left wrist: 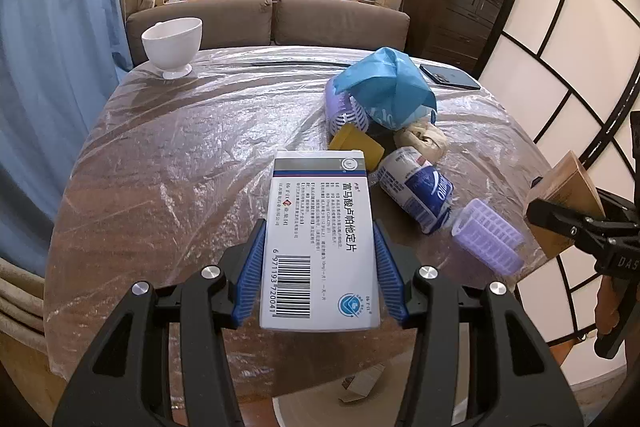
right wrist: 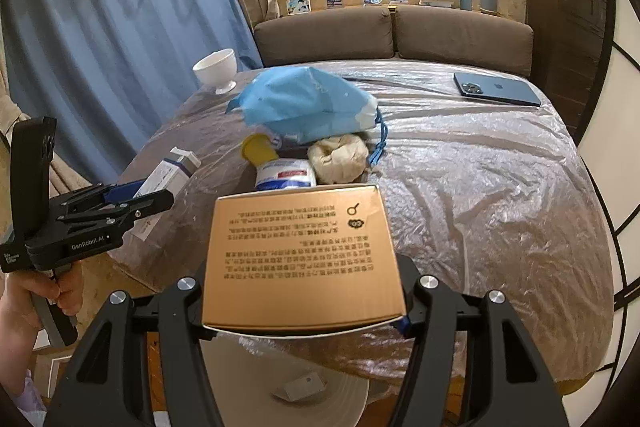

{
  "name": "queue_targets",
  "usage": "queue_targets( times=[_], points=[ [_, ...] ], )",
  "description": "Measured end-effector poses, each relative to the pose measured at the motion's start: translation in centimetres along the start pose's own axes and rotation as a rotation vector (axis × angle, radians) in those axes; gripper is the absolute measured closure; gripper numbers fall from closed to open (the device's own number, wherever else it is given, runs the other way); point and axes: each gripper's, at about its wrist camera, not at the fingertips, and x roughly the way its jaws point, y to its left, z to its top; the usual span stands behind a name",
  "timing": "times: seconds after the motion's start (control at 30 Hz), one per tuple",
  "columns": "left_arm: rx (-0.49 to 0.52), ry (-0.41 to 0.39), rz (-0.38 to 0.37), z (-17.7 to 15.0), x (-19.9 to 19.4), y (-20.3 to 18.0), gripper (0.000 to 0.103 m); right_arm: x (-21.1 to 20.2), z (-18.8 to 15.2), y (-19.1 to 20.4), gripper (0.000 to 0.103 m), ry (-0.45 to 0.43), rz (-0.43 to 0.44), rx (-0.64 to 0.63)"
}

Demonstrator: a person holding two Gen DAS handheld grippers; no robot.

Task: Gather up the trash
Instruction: 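Carry the white medicine box with the left tool while the right tool carries the tan box toward the bin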

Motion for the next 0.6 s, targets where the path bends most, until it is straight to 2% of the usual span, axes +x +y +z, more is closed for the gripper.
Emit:
queue_targets(
  times=[0.6],
  points=[
    [0.022,-0.005,-0.031,-2.4,-1.8,-1.5,0.051,-1.2,-3.2,2.0,0.044,0.036,0.061,-0.037]
  ],
)
